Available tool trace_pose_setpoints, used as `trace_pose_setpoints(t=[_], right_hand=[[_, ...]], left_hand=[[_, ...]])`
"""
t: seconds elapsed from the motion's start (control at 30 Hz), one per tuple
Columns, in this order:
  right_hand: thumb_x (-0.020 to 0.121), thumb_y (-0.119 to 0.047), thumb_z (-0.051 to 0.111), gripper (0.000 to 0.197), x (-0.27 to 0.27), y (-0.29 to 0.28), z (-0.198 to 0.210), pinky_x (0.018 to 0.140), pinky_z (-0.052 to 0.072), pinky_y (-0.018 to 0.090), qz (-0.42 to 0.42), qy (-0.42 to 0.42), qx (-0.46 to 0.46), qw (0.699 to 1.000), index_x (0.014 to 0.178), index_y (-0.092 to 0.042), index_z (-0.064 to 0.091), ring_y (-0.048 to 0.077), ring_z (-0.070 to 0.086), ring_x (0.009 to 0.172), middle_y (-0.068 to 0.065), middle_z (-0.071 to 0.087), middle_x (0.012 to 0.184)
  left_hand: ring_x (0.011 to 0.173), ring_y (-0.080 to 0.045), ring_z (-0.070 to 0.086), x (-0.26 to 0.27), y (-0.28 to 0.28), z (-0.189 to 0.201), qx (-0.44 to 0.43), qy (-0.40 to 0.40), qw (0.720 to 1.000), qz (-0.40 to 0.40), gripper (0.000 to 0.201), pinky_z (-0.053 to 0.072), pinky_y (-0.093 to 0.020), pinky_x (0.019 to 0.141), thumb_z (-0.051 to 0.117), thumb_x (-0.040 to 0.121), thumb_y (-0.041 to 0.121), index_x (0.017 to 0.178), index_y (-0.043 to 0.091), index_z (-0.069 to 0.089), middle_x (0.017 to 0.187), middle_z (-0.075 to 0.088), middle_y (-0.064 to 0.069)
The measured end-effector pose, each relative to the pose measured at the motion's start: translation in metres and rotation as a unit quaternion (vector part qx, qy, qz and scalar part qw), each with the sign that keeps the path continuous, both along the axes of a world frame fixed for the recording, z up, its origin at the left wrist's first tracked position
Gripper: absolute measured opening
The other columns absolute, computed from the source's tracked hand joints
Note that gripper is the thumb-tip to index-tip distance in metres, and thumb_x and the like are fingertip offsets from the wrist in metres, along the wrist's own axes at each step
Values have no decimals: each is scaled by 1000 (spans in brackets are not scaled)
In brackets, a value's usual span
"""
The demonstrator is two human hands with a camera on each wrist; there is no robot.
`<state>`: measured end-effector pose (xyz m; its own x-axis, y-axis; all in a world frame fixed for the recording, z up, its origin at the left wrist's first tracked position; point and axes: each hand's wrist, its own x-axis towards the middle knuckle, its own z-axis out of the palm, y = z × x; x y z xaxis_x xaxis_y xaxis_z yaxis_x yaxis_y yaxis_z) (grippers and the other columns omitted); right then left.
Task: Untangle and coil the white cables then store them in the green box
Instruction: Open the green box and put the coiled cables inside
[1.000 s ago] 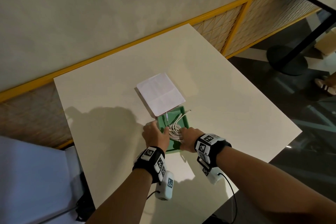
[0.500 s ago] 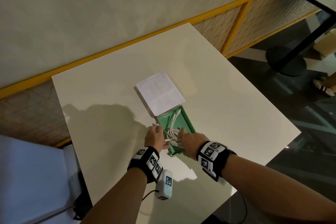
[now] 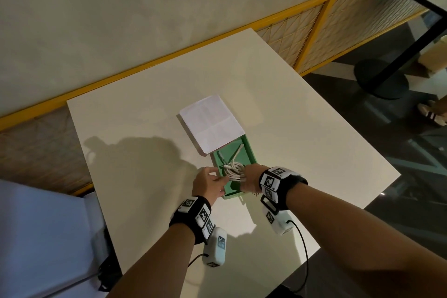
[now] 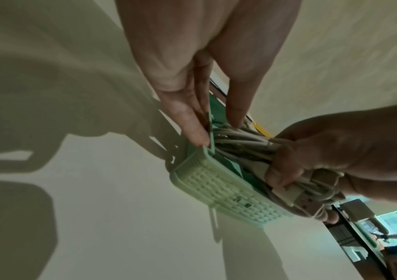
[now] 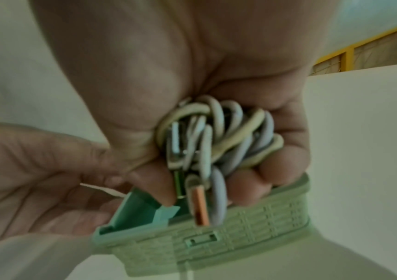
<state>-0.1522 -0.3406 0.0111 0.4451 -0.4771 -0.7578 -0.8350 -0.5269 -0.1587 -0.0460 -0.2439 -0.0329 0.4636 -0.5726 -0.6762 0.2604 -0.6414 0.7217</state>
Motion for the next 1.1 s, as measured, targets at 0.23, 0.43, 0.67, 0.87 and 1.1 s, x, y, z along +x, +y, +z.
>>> trace_pose_setpoints(t=[0.23, 0.43, 0.67, 0.87, 1.1], right_hand=[[85, -26, 55, 21, 3, 3, 2, 63, 45, 31, -17, 0, -49, 999, 96, -8, 55, 31, 62, 84, 10, 64, 95], [86, -20, 55, 44, 8, 7, -12, 80, 50, 38, -73, -4, -87, 993, 121, 0, 39, 35, 60, 110, 16, 60, 120], [84, -21, 56, 47, 12, -2, -28, 80, 51, 39, -82, -23, -59, 995, 121, 2, 39, 37, 61, 106, 18, 59, 120], [92, -17, 45, 71, 21, 9, -45, 94, 45, 48, -156, -25, -92, 983, 145, -1, 0, 40, 52, 119, 25, 50, 132], [95, -29, 42, 69, 31, 6, -55, 97, 40, 49, -120, -44, -127, 984, 146, -2, 5, 41, 42, 126, 24, 41, 140]], left_hand=[[62, -20, 62, -3, 3, 0, 18, -92, 992, -82, 42, 58, -27, 58, 66, 77, -8, 110, 14, 53, 76, 61, -3], [70, -23, 60, -10, 4, 2, 16, -101, 991, -91, 44, 56, -30, 68, 63, 78, -9, 115, 13, 54, 71, 57, -1], [66, -16, 59, -6, 5, 0, 13, -87, 993, -80, 47, 48, -19, 52, 65, 78, -9, 117, 14, 53, 76, 57, 0], [64, -23, 62, -17, 4, -1, 10, -47, 996, -79, 46, 62, -43, 73, 67, 76, -10, 111, 15, 53, 72, 59, -5], [73, -26, 64, -15, 0, -6, 17, 19, 1000, 10, 48, 61, -43, 79, 64, 78, -14, 115, 14, 50, 81, 59, -6]])
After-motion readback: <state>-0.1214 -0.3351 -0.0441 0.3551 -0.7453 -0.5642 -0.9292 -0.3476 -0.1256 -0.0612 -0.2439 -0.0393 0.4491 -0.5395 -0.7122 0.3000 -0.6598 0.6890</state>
